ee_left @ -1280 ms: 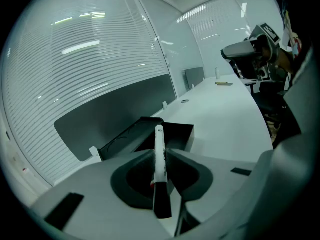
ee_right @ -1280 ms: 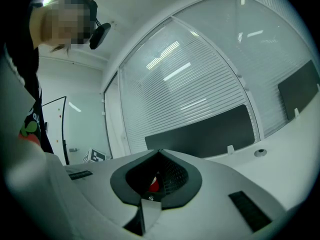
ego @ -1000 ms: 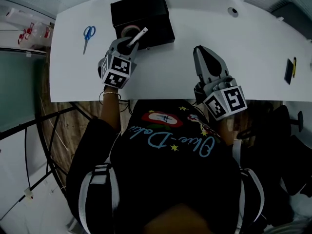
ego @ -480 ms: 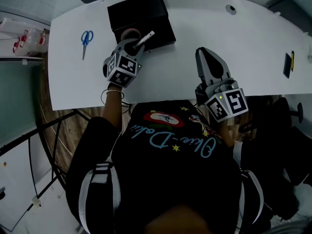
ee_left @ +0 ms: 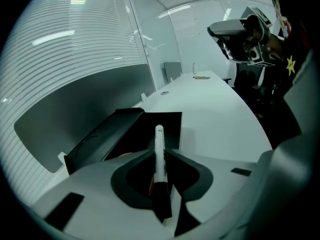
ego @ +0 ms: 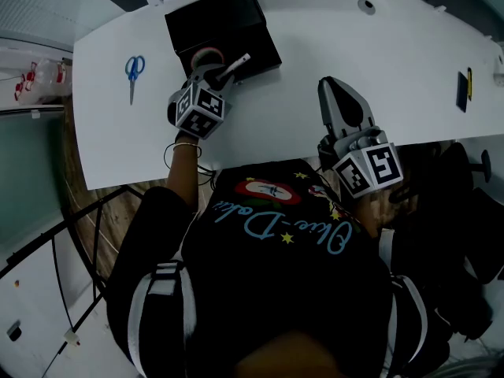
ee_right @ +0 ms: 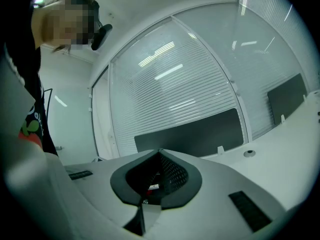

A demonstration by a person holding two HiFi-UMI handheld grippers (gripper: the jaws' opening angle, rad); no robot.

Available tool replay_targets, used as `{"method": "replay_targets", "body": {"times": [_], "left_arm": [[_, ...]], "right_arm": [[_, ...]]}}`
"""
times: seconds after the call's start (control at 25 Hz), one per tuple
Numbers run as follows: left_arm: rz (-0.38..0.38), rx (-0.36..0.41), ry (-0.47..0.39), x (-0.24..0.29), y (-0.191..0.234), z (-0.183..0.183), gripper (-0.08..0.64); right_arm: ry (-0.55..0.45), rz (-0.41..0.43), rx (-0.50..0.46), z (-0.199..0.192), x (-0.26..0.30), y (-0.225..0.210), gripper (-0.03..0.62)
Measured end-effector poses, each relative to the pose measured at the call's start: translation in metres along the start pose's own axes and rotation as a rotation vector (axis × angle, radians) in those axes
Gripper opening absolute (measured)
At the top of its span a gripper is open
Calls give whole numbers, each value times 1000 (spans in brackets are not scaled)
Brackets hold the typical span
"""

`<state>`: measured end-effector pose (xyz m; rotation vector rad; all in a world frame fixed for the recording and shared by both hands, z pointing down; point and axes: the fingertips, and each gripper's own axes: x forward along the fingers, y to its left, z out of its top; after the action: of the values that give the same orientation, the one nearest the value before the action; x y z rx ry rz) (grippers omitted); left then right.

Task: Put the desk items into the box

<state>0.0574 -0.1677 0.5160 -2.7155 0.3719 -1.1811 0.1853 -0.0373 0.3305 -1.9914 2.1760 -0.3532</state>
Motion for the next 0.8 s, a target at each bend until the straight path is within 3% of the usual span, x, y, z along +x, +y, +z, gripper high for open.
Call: {"method": "replay_targets", "body": {"times": [0.8], "left_arm": [[-88, -101, -33, 11, 1, 3, 91]], "right_arm": [[16, 8, -16, -2, 16, 6, 3]]}}
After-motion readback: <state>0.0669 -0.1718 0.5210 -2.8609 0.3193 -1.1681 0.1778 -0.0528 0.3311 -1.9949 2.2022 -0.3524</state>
